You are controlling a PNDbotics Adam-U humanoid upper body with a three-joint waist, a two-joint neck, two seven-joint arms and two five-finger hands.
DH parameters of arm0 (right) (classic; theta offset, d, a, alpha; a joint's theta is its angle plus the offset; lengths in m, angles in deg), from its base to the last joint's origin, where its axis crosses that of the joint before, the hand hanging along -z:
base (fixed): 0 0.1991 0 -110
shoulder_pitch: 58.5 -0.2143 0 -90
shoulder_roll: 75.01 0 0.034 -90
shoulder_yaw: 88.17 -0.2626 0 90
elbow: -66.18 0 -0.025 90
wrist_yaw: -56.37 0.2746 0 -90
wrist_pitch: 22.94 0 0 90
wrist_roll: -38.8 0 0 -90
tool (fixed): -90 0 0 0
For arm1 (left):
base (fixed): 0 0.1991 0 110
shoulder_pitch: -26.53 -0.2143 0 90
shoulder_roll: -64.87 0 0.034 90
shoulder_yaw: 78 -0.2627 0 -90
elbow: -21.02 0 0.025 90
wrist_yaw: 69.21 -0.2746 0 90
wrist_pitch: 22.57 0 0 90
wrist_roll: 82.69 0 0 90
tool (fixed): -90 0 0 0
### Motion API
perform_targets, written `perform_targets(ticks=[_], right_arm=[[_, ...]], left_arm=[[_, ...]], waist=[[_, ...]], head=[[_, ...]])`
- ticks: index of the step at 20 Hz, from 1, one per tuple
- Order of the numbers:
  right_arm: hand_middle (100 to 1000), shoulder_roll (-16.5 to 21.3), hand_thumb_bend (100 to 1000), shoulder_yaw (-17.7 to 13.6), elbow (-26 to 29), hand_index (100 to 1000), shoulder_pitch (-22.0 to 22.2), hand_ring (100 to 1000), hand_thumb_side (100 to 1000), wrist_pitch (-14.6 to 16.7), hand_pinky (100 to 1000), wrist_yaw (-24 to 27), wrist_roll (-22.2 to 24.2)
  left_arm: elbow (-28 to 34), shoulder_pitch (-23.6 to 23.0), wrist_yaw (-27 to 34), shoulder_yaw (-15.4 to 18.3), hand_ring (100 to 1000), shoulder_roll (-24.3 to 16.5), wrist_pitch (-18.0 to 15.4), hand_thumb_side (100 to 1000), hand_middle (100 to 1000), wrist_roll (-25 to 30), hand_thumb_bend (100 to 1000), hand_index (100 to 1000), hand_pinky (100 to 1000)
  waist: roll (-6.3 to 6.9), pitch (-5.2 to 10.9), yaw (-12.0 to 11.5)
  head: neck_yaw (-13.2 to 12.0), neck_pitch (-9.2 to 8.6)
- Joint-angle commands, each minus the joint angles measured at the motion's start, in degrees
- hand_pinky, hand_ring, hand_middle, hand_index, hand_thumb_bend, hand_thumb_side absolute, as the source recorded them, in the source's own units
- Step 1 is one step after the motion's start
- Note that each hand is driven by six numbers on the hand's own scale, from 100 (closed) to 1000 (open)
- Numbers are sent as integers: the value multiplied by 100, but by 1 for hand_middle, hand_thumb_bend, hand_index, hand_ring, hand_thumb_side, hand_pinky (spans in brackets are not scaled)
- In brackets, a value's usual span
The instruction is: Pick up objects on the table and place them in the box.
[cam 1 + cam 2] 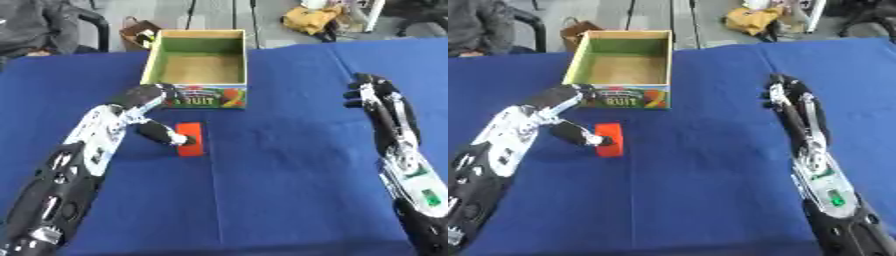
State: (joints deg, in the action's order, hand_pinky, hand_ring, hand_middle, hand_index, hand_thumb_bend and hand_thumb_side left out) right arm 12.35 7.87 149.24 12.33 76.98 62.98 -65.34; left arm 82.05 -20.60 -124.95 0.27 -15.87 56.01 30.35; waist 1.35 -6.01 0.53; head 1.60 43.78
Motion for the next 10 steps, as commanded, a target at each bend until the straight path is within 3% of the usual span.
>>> perform_targets(ticks=[1,7,10], right_arm=[[606,55,100,-10,43,762,-67,623,636,10,596,-13,24],[606,48,100,-9,29,762,-62,623,636,15,596,-11,27],[606,32,100,4,22,762,-59,623,637,14,596,-12,47]], left_arm=[[-160,120,-121,87,783,2,-99,526,767,40,675,802,729],[-305,128,-154,123,782,33,-165,525,764,1,669,801,729],[-496,173,-211,165,768,88,-144,502,745,-32,618,787,722]], waist=[[-19,68,14],[-25,64,18],[-39,58,45]], head=[[-9,-3],[-5,-10],[-1,-19]])
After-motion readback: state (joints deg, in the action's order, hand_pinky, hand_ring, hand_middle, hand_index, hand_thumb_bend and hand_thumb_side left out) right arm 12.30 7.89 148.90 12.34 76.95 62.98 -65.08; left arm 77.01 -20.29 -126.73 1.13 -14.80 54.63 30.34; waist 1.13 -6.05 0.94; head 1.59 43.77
